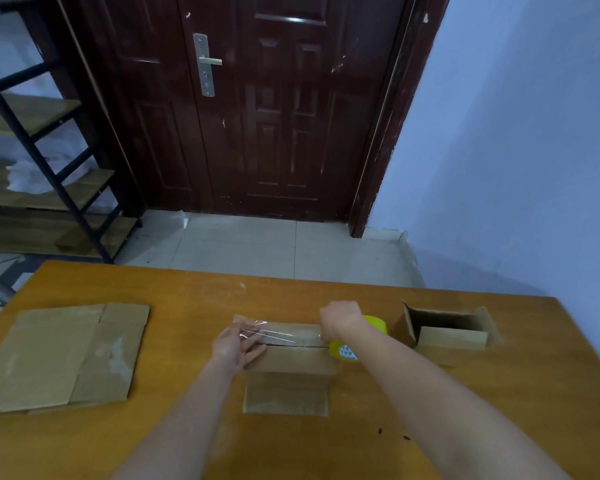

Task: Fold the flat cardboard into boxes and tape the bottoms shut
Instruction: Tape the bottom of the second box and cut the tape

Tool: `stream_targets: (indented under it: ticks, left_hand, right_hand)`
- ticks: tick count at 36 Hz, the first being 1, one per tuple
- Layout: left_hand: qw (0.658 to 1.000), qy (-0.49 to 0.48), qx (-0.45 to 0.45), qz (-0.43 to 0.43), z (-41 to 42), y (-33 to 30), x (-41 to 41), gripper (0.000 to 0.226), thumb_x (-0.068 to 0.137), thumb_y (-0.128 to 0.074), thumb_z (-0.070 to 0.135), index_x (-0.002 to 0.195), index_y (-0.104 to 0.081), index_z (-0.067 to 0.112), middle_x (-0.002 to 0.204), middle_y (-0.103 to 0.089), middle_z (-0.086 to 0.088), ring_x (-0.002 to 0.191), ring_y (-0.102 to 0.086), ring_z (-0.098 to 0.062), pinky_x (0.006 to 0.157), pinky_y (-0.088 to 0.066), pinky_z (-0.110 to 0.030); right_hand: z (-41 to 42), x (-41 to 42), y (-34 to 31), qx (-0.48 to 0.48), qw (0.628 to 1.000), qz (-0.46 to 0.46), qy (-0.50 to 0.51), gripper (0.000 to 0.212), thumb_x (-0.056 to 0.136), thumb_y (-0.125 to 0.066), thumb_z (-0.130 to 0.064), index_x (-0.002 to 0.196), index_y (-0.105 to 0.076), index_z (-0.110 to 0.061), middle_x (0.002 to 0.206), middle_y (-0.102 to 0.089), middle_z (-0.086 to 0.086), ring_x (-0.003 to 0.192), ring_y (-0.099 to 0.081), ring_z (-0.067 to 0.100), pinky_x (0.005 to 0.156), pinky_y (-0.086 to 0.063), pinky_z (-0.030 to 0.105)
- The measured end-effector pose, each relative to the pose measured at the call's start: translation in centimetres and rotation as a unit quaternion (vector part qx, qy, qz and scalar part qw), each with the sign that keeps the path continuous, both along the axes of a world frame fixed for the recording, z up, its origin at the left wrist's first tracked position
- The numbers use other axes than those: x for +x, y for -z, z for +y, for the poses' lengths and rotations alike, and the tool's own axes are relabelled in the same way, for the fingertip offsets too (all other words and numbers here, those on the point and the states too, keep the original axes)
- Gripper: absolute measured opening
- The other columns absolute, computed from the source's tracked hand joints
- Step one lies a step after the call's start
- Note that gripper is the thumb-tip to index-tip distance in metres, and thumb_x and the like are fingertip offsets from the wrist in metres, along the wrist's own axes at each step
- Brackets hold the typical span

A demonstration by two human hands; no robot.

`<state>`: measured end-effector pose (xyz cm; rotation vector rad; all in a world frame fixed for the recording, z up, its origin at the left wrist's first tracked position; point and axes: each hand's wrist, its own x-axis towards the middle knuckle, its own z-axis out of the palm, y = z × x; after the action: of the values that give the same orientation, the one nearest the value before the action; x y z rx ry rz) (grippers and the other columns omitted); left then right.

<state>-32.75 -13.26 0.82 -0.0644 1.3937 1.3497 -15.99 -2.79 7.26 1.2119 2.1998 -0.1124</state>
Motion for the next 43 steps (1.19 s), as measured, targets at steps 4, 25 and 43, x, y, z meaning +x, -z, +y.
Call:
stream_targets:
  ticks: [4,25,43]
  left_hand:
    - [0.999,-0.015,0.002,0.052,-0.1,0.5,0.4,0.031,0.100,-0.045,0.027,0.084,-0.057,0.004,0.092,-0.065,-0.018,0.085,-0.064,-0.029,0.065,-0.058,-0.041]
    - [0.994,-0.046,0.039,0.096,-1.3,0.9,1.9,0.031,0.101,-0.042,0.022,0.086,-0.061,0.003,0.090,-0.066,-0.012,0.085,-0.065,-0.023,0.071,-0.057,-0.032]
    - [0.982,-0.034,-0.016,0.184,-0.3,1.4,1.8,0.024,0.099,-0.047,0.020,0.092,-0.061,0.002,0.079,-0.058,-0.009,0.086,-0.060,-0.029,0.082,-0.054,-0.038]
  right_hand:
    - [-0.3,0.2,0.5,0.025,1.000,0.002,-0.007,0.031,0.090,-0.055,-0.025,0.119,-0.062,-0.016,0.121,-0.063,0.003,0.111,-0.060,0.023,0.079,-0.037,0.029]
    - [-0.7,1.0,1.7,0.038,0.999,-0.003,-0.010,0.039,0.089,-0.058,-0.042,0.118,-0.060,-0.015,0.119,-0.062,0.004,0.110,-0.059,0.025,0.088,-0.039,0.036]
    - [-1.0,-1.1,3.1,0.062,0.995,-0.079,-0.022,0.030,0.095,-0.054,-0.021,0.124,-0.059,-0.016,0.123,-0.061,0.004,0.111,-0.058,0.027,0.096,-0.037,0.038]
